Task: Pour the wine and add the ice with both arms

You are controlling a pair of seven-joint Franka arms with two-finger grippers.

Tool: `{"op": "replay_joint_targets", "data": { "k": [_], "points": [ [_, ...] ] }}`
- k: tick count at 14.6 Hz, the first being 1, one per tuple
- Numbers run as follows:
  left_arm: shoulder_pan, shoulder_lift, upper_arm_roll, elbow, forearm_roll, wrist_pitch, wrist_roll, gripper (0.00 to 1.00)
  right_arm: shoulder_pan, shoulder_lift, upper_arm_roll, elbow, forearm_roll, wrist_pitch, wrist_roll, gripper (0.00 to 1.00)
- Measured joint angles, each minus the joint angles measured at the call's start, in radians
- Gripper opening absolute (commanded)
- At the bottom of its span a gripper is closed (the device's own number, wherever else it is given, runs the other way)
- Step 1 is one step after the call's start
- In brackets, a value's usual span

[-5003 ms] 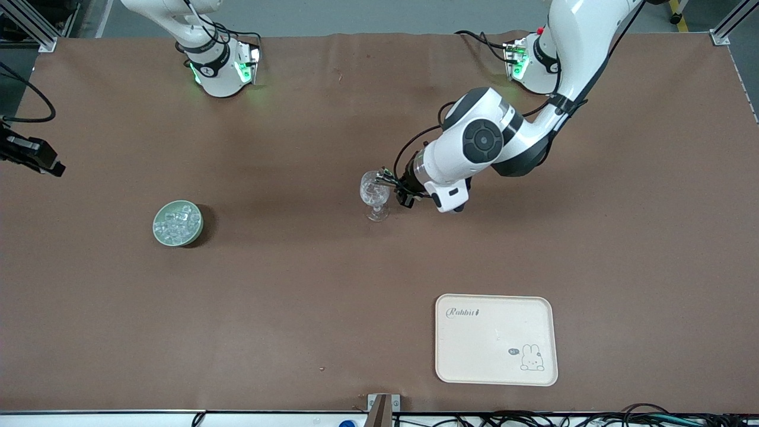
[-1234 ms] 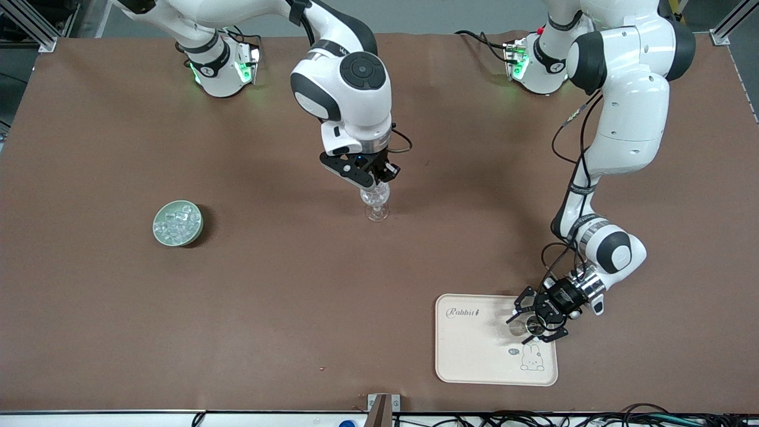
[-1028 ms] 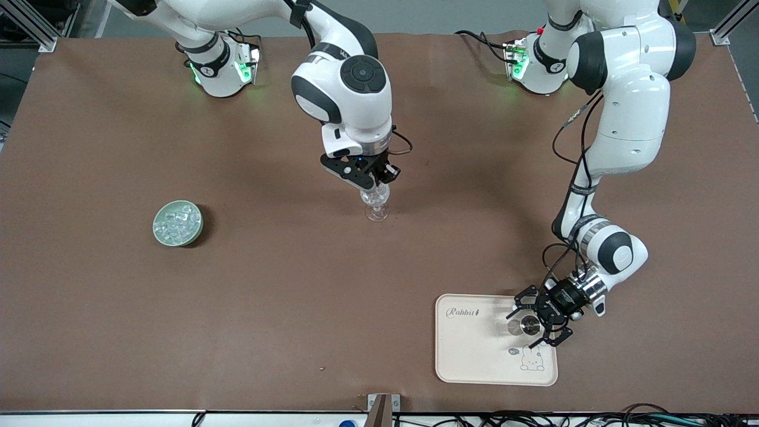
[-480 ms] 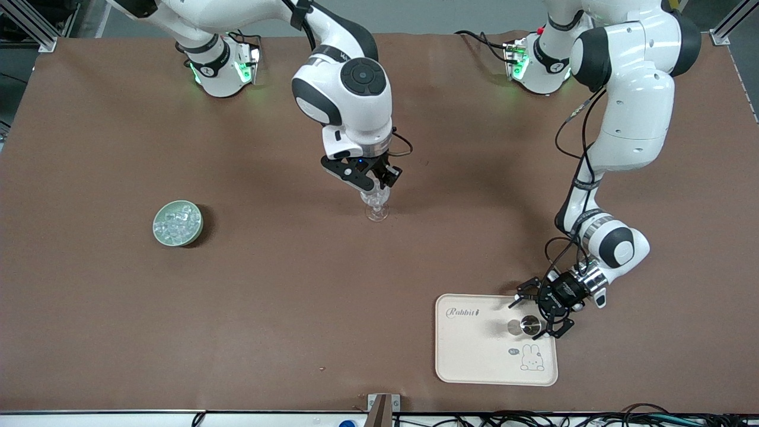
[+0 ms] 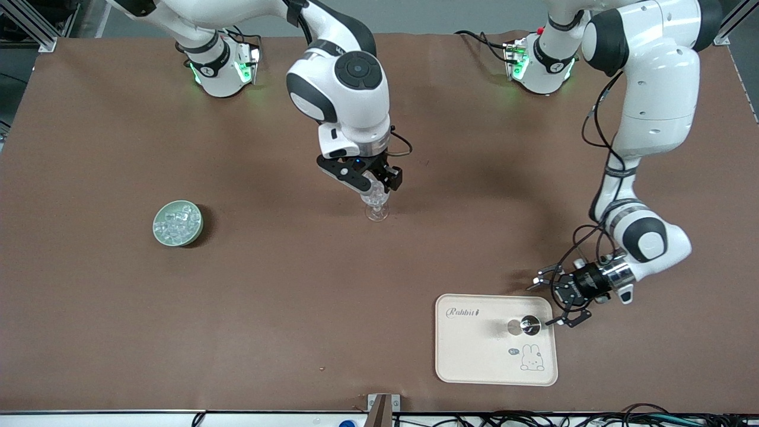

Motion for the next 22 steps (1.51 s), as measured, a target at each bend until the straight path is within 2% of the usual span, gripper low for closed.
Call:
{"op": "replay_joint_targets", "data": {
  "k": [3, 5, 8, 10, 12, 15, 18, 20, 22],
  "points": [
    [0.005, -0.059, 0.033, 0.027, 0.291, -0.011, -0.042, 1.0, -0.052, -0.088, -0.001, 0.016, -0.031, -0.115, -0.058, 1.0],
    [0.014, -0.091, 0.035, 0.091, 0.465, -0.012, -0.077, 1.0, -0.126, -0.169, -0.003, 0.019, -0.032, -0.18, -0.154, 1.0],
    [0.019, -0.103, 0.033, 0.18, 0.641, -0.014, -0.094, 1.0, -0.238, -0.266, -0.034, 0.019, -0.031, -0.252, -0.327, 1.0],
    [0.039, -0.107, 0.027, 0.223, 0.704, -0.035, -0.09, 1.0, -0.262, -0.291, -0.117, 0.018, -0.022, -0.255, -0.437, 1.0],
    [0.059, -0.139, 0.014, 0.25, 0.807, -0.055, -0.059, 1.0, -0.267, -0.306, -0.225, 0.024, 0.048, -0.247, -0.584, 1.0],
    [0.1, -0.254, -0.103, 0.258, 1.044, -0.074, 0.024, 1.0, -0.273, -0.362, -0.415, 0.033, 0.179, -0.252, -0.877, 1.0],
    [0.114, -0.363, -0.229, 0.249, 1.267, -0.114, 0.088, 1.0, -0.283, -0.408, -0.549, 0.031, 0.249, -0.298, -1.127, 1.0],
    [0.116, -0.431, -0.281, 0.226, 1.359, -0.156, 0.166, 1.0, -0.284, -0.433, -0.633, 0.021, 0.288, -0.313, -1.287, 1.0],
    [0.116, -0.52, -0.3, 0.177, 1.398, -0.201, 0.29, 1.0, -0.285, -0.462, -0.686, -0.001, 0.3, -0.33, -1.413, 1.0]
  ]
}}
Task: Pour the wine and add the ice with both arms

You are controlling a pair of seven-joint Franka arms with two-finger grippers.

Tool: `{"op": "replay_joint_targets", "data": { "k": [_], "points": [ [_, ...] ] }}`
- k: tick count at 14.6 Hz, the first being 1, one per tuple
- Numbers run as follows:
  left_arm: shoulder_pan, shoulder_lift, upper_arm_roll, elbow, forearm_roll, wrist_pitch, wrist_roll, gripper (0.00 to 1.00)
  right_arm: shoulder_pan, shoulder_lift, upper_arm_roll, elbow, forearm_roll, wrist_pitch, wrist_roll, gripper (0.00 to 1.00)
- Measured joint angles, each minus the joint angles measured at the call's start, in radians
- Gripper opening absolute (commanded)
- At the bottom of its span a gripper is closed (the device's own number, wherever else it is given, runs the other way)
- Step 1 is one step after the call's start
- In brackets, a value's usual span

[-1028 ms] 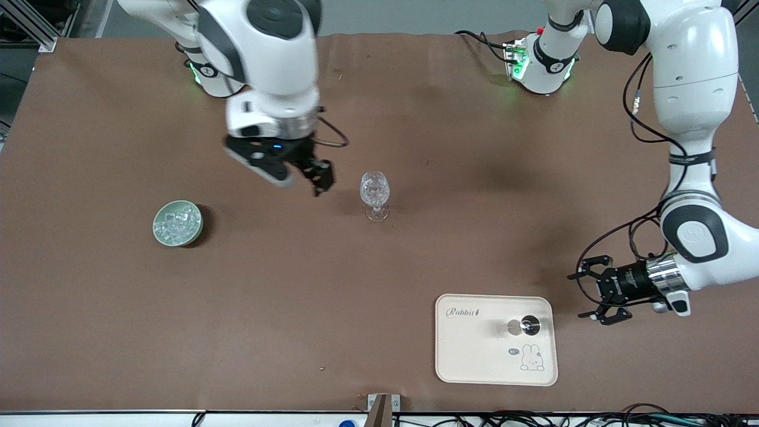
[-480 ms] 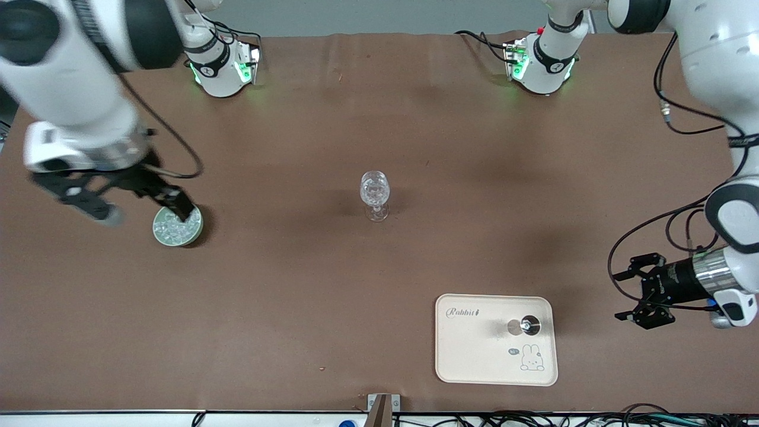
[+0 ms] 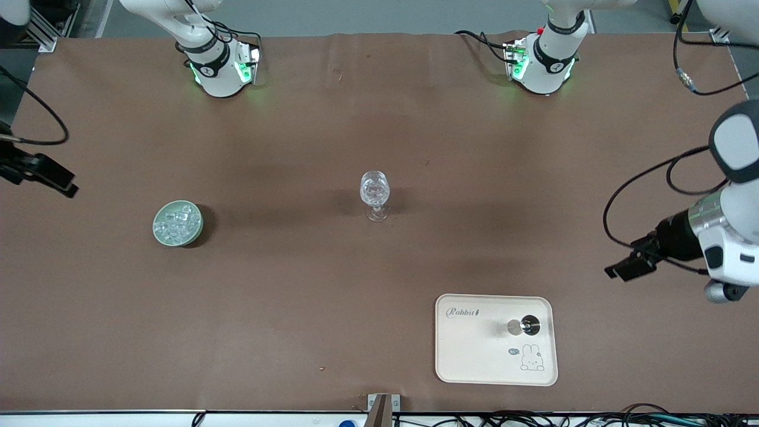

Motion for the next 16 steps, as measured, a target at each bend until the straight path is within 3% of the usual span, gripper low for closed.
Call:
{"op": "replay_joint_targets", "data": {
  "k": [3, 8, 13, 16],
  "points": [
    [0.002, -0.174, -0.006, -0.121, 0.034, -0.056, 0.199, 1.0, 0.001, -0.028, -0.013, -0.017, 0.001, -0.018, -0.072, 1.0],
    [0.002, -0.396, -0.058, -0.284, 0.077, -0.077, 0.251, 1.0, 0.005, -0.03, -0.01, -0.022, 0.003, -0.02, -0.076, 1.0],
    [-0.001, -0.389, -0.077, -0.288, 0.12, -0.077, 0.276, 1.0, -0.014, -0.03, -0.009, -0.024, 0.003, -0.025, -0.076, 1.0],
    [-0.002, -0.327, -0.075, -0.222, 0.13, -0.088, 0.312, 1.0, -0.054, -0.03, 0.03, -0.025, 0.004, -0.025, -0.076, 1.0]
  ]
}}
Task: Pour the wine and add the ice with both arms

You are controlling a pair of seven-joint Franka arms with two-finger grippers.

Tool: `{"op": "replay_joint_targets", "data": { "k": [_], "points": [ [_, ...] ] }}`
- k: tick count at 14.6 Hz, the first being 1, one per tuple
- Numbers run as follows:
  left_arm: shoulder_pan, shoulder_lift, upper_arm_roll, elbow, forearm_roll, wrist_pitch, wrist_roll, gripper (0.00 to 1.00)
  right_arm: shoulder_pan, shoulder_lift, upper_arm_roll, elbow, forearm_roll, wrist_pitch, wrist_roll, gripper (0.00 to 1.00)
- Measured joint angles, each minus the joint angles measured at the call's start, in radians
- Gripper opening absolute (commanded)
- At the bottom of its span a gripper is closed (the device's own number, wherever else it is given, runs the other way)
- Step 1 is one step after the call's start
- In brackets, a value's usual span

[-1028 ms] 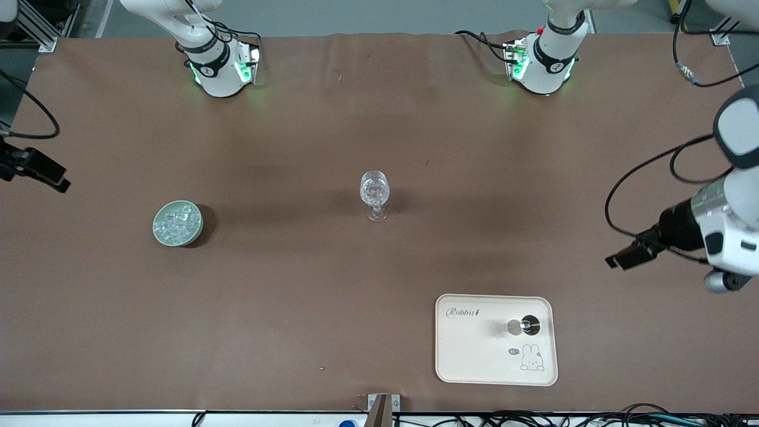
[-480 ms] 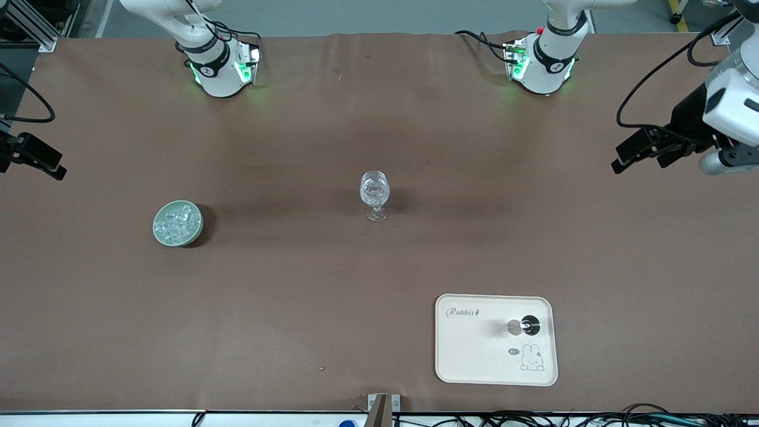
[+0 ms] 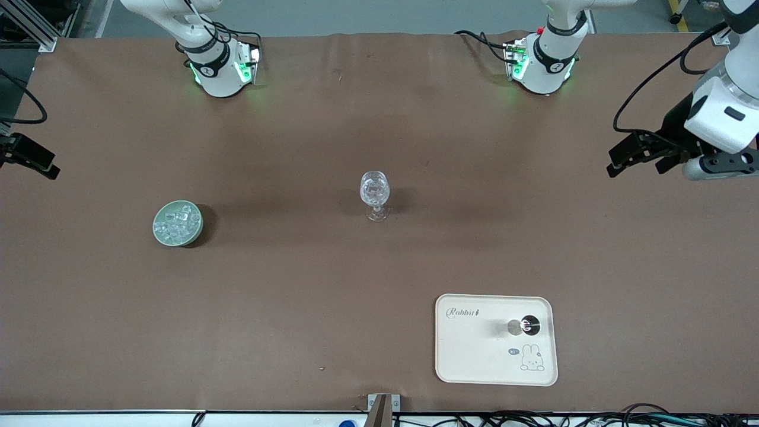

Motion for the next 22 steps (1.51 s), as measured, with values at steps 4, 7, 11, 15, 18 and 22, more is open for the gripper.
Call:
{"op": "replay_joint_targets", "data": {
  "k": [4, 7, 11, 15, 18, 22],
  "points": [
    [-0.015, 0.052, 0.001, 0.038, 0.013, -0.037, 0.03, 0.97, -0.001, 0.0, 0.019, -0.001, 0.001, -0.001, 0.0, 1.0],
    [-0.038, 0.056, 0.022, 0.036, 0.016, -0.044, 0.065, 0.97, -0.001, 0.0, 0.018, -0.001, 0.001, -0.002, 0.0, 1.0],
    [-0.061, 0.053, 0.065, 0.035, 0.016, -0.054, 0.082, 0.97, -0.001, 0.0, 0.018, -0.001, 0.001, -0.003, 0.0, 1.0],
    [-0.071, 0.035, 0.106, 0.035, 0.016, -0.061, 0.083, 0.97, -0.002, 0.0, 0.018, -0.001, 0.001, -0.003, 0.0, 1.0],
    [-0.072, 0.032, 0.097, 0.035, 0.045, -0.061, 0.082, 0.97, -0.003, 0.0, 0.018, -0.001, 0.001, -0.003, 0.0, 1.0],
    [-0.083, 0.031, 0.072, 0.035, 0.052, -0.064, 0.048, 0.97, -0.003, 0.0, 0.018, -0.001, 0.002, -0.005, 0.0, 1.0]
  ]
}}
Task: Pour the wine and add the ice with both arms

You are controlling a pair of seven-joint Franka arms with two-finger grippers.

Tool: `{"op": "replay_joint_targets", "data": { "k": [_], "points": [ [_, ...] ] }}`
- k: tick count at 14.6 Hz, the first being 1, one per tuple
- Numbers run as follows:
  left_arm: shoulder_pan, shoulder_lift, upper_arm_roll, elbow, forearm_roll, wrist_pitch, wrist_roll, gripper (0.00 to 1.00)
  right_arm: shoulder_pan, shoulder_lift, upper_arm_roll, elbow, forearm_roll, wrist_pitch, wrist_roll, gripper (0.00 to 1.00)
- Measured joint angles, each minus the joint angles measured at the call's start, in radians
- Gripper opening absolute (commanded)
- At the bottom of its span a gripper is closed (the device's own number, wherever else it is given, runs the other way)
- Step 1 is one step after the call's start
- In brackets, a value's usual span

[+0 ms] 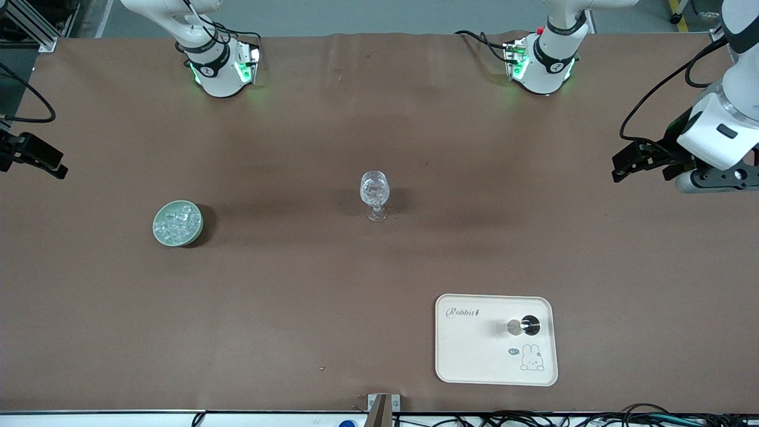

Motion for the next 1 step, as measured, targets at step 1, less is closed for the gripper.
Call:
{"op": "replay_joint_targets", "data": {
  "k": [1],
  "points": [
    [-0.001, -0.002, -0.001, 0.0, 0.0, -0.002, 0.0, 0.97, 0.0, 0.0, 0.0, 0.0, 0.0, -0.001, 0.0, 1.0]
  ]
}}
